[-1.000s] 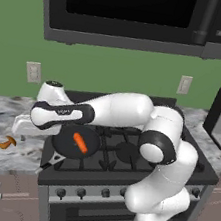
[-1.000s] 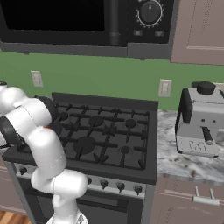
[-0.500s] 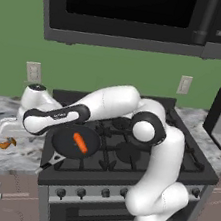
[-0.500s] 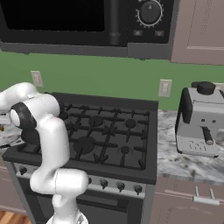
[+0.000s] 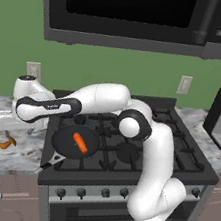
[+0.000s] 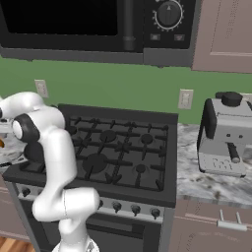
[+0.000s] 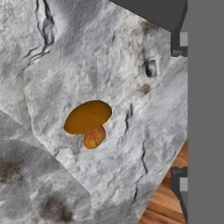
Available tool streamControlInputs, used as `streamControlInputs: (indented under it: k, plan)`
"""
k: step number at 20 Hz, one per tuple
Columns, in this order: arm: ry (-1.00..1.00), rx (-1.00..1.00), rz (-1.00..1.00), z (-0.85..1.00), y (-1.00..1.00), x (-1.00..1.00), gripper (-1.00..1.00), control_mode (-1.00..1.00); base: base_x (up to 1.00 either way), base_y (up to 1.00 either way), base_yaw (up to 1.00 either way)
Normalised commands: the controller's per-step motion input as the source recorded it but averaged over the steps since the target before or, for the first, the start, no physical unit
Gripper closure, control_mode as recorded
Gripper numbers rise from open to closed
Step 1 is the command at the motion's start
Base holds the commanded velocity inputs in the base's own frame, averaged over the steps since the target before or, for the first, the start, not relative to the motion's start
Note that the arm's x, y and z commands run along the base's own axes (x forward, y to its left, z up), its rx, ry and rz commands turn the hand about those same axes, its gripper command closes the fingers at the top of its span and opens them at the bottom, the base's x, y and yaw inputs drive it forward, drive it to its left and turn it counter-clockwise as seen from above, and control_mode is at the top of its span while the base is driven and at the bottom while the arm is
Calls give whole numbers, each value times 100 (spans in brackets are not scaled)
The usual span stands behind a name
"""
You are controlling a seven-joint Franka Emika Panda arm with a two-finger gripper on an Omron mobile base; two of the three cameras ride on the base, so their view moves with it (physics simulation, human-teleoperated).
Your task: Put the mushroom and carrot in the pan. Then turn on the front left burner and set the heat to medium.
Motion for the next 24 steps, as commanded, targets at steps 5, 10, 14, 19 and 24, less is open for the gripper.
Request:
streamControlInputs:
  k: [5, 10, 14, 19, 24]
  plan:
    - [0, 0, 0, -16, 0, 46, -100, -100, 0, 0, 0]
    - [0, 0, 0, -16, 3, 29, -100, -100, 0, 0, 0]
    - [0, 0, 0, -17, 13, 2, -100, -100, 0, 0, 0]
    - [0, 0, 2, -11, 30, 0, -100, -100, 0, 0, 0]
    - [0, 0, 7, -12, 34, 0, -100, -100, 0, 0, 0]
